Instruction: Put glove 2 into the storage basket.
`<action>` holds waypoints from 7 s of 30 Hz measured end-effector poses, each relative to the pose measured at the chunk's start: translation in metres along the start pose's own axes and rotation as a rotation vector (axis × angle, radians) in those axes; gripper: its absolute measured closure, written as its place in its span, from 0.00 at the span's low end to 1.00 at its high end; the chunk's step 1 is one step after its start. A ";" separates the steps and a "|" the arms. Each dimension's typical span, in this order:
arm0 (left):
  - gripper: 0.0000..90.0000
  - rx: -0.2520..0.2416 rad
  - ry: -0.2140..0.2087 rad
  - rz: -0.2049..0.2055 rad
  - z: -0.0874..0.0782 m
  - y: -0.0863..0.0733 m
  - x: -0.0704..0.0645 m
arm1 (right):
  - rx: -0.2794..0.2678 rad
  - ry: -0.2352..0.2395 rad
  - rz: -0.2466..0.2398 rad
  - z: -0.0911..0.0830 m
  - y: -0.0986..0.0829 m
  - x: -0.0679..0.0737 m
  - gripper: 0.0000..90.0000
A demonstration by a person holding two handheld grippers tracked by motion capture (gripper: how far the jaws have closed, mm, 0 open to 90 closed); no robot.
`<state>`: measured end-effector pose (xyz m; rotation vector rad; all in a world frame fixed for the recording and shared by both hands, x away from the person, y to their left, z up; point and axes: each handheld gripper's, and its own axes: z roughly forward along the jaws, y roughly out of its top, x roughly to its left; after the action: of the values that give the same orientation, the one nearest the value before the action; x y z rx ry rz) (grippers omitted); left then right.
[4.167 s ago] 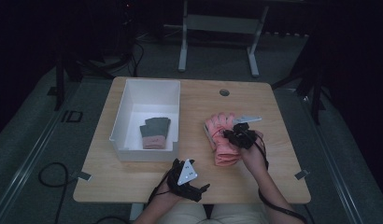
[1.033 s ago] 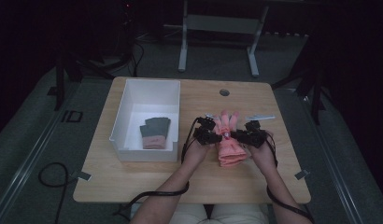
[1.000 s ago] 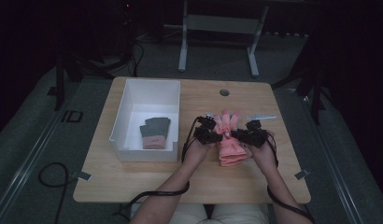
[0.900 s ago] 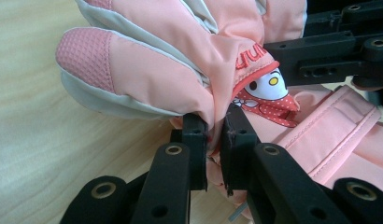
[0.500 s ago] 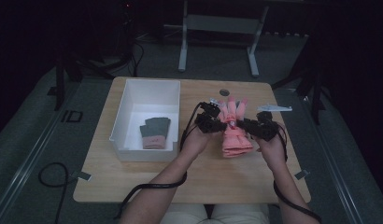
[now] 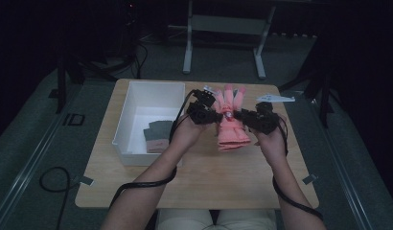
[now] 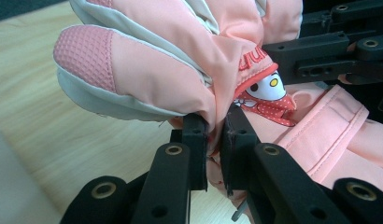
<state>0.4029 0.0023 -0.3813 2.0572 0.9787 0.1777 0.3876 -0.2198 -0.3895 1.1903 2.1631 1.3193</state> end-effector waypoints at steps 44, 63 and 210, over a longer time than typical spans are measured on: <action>0.91 -0.005 0.225 -0.093 -0.146 -0.038 0.087 | -0.018 0.168 -0.102 0.091 0.079 0.134 0.82; 0.91 0.029 0.261 -0.188 -0.150 -0.078 0.129 | 0.071 0.195 -0.136 0.150 0.074 0.168 0.82; 0.07 -0.048 -0.025 0.190 -0.022 -0.083 -0.025 | 0.137 0.180 -0.225 0.042 -0.037 0.013 0.19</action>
<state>0.3280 0.0281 -0.4232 2.1018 0.7562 0.2720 0.3892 -0.1939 -0.4401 0.8704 2.4665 1.2391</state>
